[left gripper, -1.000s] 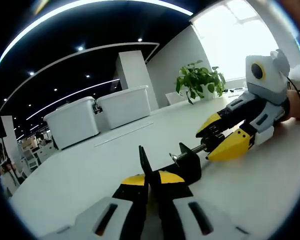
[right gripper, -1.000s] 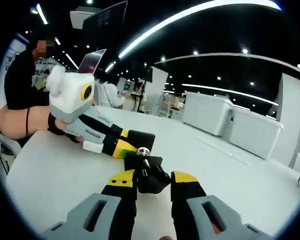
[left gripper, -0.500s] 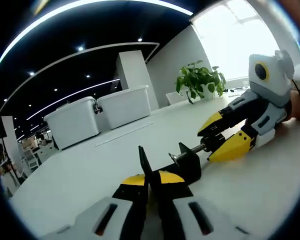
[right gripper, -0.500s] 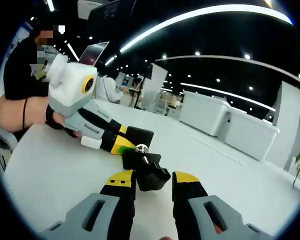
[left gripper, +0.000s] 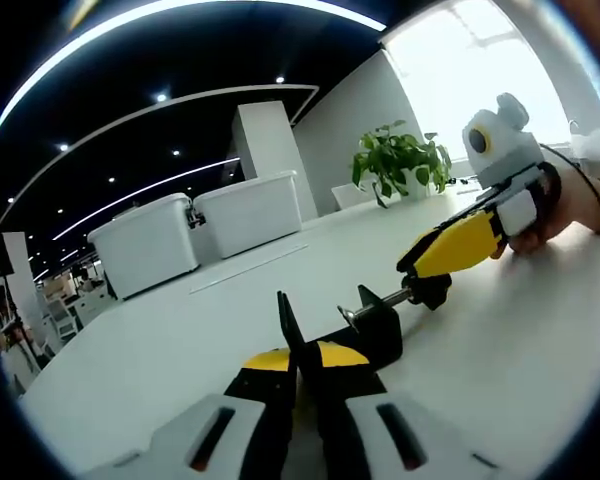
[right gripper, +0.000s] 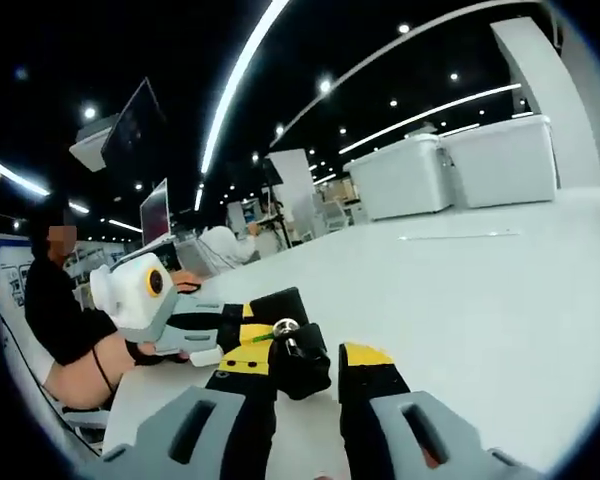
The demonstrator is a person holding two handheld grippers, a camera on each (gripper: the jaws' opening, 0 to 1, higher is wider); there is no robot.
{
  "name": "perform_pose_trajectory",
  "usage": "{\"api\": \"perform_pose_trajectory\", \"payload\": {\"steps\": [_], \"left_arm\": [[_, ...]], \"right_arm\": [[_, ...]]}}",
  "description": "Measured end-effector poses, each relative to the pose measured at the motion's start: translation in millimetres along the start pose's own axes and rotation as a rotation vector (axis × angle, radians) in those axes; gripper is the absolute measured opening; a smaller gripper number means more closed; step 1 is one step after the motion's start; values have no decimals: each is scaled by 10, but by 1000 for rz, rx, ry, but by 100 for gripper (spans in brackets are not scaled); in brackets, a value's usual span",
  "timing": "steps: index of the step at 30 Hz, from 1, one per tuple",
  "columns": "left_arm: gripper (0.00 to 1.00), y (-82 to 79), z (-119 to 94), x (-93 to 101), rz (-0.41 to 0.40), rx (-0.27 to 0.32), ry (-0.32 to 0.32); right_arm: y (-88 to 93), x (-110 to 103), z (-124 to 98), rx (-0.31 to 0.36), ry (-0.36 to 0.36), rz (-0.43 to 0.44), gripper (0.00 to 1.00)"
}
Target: Clamp the fixed fixture on the desktop, loosen the retaining clip, secure it to the edge of the desk, and tighten the retaining clip.
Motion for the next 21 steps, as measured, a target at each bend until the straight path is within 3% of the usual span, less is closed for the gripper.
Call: {"api": "perform_pose_trajectory", "payload": {"steps": [7,13,21], "left_arm": [[7,0,-4,-1,0,0,0],[7,-1,-9,-5,0,0,-3],[7,-2,-6,-7,-2,-2,-3]], "right_arm": [[4,-28,31,-14,-10,-8,21],[-9,-46,35,-4,-3,-108,21],[-31,-166,22,34,88,-490,21]]}}
Point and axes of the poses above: the point that each gripper's makers call its tool centre point, and the gripper's own axes: z roughly forward along the fingers, x roughly to its right, y roughly out of its underside, the point moved 1 cm from there along -z, roughly backward along the fingers, and after that the axes turned 6 degrees about -x, right-handed, at the moved point
